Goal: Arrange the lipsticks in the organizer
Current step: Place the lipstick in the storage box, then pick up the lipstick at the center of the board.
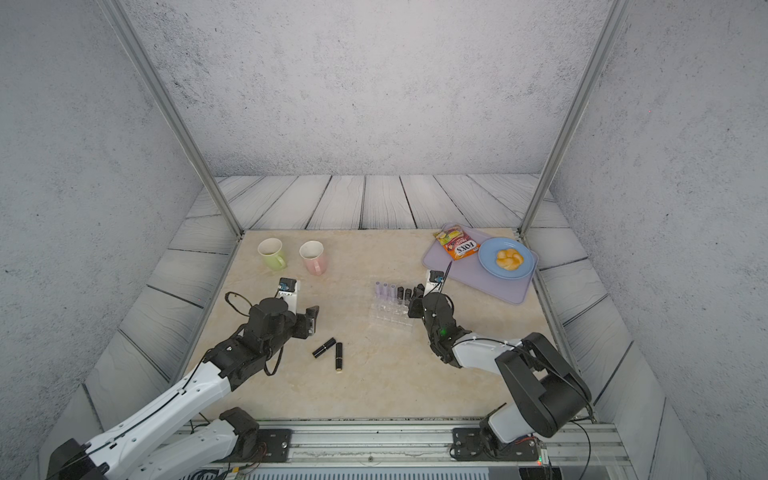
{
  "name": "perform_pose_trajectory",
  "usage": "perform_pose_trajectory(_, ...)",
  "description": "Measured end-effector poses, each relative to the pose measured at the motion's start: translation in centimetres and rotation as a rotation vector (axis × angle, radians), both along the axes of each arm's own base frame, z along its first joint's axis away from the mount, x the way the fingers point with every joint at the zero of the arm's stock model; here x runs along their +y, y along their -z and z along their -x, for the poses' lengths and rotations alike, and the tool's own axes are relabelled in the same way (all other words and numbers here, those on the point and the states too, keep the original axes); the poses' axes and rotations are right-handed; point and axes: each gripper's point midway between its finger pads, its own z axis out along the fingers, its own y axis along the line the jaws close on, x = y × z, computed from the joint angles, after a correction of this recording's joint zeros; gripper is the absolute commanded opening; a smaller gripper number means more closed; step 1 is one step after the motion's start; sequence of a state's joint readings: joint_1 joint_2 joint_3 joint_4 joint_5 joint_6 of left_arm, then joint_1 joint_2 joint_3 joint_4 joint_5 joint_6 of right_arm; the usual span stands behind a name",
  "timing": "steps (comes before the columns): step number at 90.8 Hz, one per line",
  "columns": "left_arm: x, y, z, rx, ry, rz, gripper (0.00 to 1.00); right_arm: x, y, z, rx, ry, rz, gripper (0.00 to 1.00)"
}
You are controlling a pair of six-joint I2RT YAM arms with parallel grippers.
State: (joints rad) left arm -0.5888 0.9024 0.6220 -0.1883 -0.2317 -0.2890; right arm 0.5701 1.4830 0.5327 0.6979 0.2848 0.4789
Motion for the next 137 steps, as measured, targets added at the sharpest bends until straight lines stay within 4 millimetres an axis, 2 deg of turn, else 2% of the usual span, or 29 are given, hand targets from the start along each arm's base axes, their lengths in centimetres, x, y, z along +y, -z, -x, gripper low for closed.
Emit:
perform_pose_trajectory(27, 0.0, 0.1, 0.0, 0.008, -0.001, 0.007, 0.73, 0.1, 1.7, -0.3, 0.024, 0.004, 0.022, 0.00)
perform_pose_trajectory(44, 0.0, 0.2, 0.1, 0.013, 0.002, 0.007, 0.73, 0.1, 1.8, -0.4, 0.021, 0.004, 0.021, 0.00)
perform_pose_trajectory(64, 0.2, 0.4, 0.1, 0.025, -0.015, 0.020, 0.71, 0.1, 1.8, -0.3, 0.022, 0.001, 0.025, 0.26)
perform_pose_trajectory(72, 1.0, 0.4, 0.0, 0.044, -0.054, 0.033, 0.69, 0.2, 1.6, -0.2, 0.026, -0.006, 0.023, 0.33)
perform_pose_trajectory(90, 2.6, 0.1, -0.3, 0.085, -0.140, 0.088, 0.70, 0.2, -0.8, 0.3, -0.005, -0.017, -0.011, 0.39)
perform_pose_trajectory(113, 2.4, 1.0, 0.1, 0.250, -0.158, 0.135, 0.70, -0.6, -3.4, 1.7, 0.009, -0.012, -0.043, 0.41)
perform_pose_trajectory(124, 1.8, 2.5, 0.9, 0.347, -0.142, 0.149, 0.66, -0.7, -4.6, 2.6, 0.054, -0.020, -0.066, 0.42)
perform_pose_trajectory(137, 1.4, 5.3, 2.7, 0.469, -0.150, 0.186, 0.61, -0.2, -5.3, 4.0, 0.155, -0.050, -0.101, 0.48)
